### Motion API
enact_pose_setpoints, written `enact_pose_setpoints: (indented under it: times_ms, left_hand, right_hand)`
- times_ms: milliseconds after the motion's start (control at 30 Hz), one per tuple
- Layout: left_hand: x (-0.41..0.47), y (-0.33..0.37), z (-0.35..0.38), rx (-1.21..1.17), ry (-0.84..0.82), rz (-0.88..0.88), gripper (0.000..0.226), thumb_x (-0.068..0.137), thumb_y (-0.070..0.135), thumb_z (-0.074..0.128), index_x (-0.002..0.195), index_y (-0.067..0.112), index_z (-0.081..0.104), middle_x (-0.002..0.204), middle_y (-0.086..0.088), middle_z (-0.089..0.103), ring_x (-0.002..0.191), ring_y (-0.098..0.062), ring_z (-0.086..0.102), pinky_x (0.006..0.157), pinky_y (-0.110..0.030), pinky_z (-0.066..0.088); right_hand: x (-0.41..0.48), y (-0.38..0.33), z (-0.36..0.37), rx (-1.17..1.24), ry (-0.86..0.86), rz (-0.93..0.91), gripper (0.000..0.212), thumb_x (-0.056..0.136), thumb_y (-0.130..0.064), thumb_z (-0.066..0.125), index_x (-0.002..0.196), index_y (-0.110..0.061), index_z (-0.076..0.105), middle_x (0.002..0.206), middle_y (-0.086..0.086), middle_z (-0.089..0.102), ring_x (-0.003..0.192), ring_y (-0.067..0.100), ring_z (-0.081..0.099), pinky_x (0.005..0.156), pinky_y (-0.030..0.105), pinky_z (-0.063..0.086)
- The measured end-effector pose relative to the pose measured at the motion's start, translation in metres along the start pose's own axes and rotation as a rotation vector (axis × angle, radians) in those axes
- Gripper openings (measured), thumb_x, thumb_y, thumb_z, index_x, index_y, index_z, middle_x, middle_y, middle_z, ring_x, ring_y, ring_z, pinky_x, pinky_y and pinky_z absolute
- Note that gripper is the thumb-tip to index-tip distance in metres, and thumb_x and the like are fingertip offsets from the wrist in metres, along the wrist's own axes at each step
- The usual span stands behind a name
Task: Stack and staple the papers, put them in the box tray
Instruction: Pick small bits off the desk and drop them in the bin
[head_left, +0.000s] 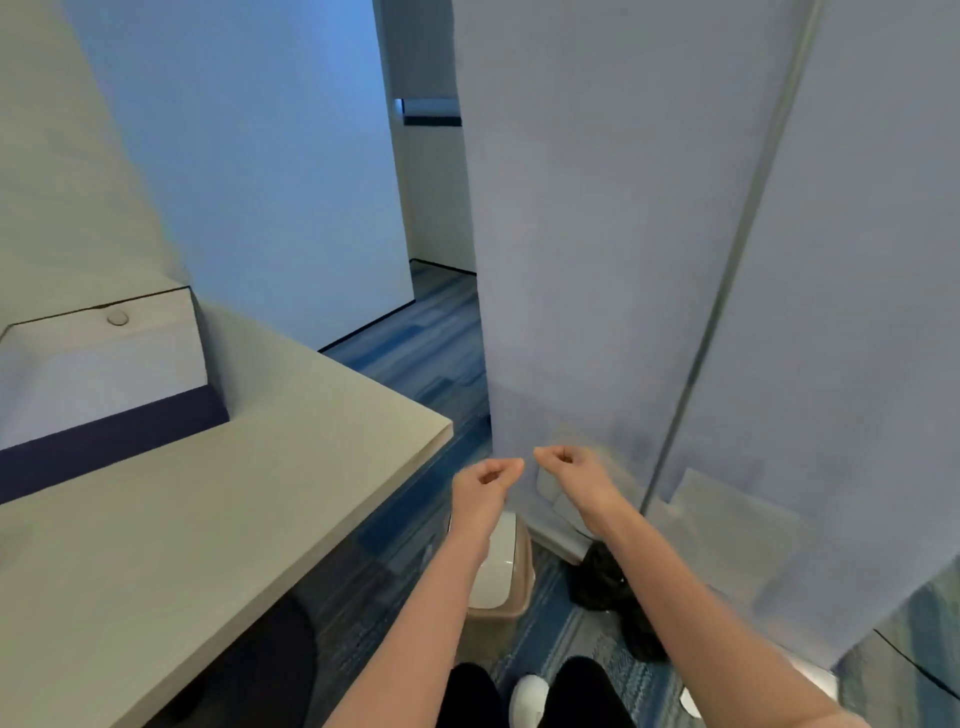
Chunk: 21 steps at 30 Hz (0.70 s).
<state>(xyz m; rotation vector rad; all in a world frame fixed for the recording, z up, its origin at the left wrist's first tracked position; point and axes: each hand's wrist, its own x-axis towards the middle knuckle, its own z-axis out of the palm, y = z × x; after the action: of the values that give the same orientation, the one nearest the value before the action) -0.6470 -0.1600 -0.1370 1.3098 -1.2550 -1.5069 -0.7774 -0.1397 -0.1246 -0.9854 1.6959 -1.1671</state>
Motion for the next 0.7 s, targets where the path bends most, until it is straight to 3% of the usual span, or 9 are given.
enact_pose_setpoints:
  times_ms: [100, 167, 300, 467, 633, 700]
  left_hand:
    - [0.031, -0.051, -0.005, 0.005, 0.065, -0.143, 0.014, 0.084, 0.025, 0.07, 0.093, 0.015, 0.073, 0.094, -0.002, 0.07, 0.084, -0.015, 0.06, 0.079, -0.03, 0.051]
    - [0.055, -0.084, -0.012, 0.049, 0.113, -0.216, 0.005, 0.08, 0.032, 0.073, 0.081, 0.027, 0.073, 0.092, 0.002, 0.071, 0.09, -0.018, 0.063, 0.086, -0.037, 0.054]
    - [0.112, -0.154, -0.026, 0.165, 0.135, -0.287, 0.015, 0.061, 0.053, 0.071, 0.072, 0.043, 0.073, 0.086, 0.012, 0.073, 0.091, -0.016, 0.066, 0.088, -0.044, 0.055]
    - [0.151, -0.194, -0.033, 0.195, 0.101, -0.356, 0.005, 0.079, 0.032, 0.072, 0.08, 0.028, 0.071, 0.09, 0.004, 0.07, 0.092, -0.019, 0.063, 0.092, -0.045, 0.053]
    - [0.184, -0.242, -0.041, 0.316, 0.046, -0.364, 0.006, 0.082, 0.022, 0.071, 0.077, 0.025, 0.067, 0.082, 0.004, 0.069, 0.09, -0.019, 0.065, 0.088, -0.039, 0.053]
    - [0.192, -0.257, -0.042, 0.39, 0.003, -0.356, 0.007, 0.082, 0.022, 0.071, 0.078, 0.024, 0.067, 0.082, 0.004, 0.07, 0.089, -0.018, 0.066, 0.083, -0.034, 0.053]
  right_hand:
    - [0.031, 0.048, 0.013, -0.043, -0.02, 0.095, 0.015, 0.093, -0.023, 0.059, 0.08, -0.015, 0.06, 0.076, -0.005, 0.056, 0.076, 0.009, 0.051, 0.063, 0.017, 0.038]
    - [0.05, 0.082, 0.025, -0.063, -0.063, 0.154, 0.017, 0.092, -0.024, 0.06, 0.092, -0.008, 0.064, 0.083, -0.001, 0.061, 0.083, 0.012, 0.055, 0.067, 0.018, 0.041]
    - [0.083, 0.137, 0.052, -0.12, -0.121, 0.233, 0.016, 0.092, -0.022, 0.06, 0.096, -0.007, 0.063, 0.086, 0.0, 0.062, 0.085, 0.013, 0.055, 0.066, 0.019, 0.042]
    - [0.121, 0.199, 0.085, -0.24, -0.212, 0.29, 0.022, 0.091, -0.027, 0.059, 0.102, -0.009, 0.064, 0.101, 0.003, 0.065, 0.097, 0.015, 0.059, 0.08, 0.024, 0.041]
    - [0.148, 0.239, 0.106, -0.369, -0.241, 0.27, 0.019, 0.092, -0.023, 0.057, 0.102, -0.007, 0.062, 0.094, -0.003, 0.06, 0.091, 0.013, 0.054, 0.078, 0.022, 0.037]
    - [0.156, 0.25, 0.117, -0.414, -0.278, 0.249, 0.015, 0.093, -0.023, 0.057, 0.098, -0.011, 0.061, 0.093, -0.002, 0.06, 0.089, 0.013, 0.054, 0.07, 0.019, 0.038]
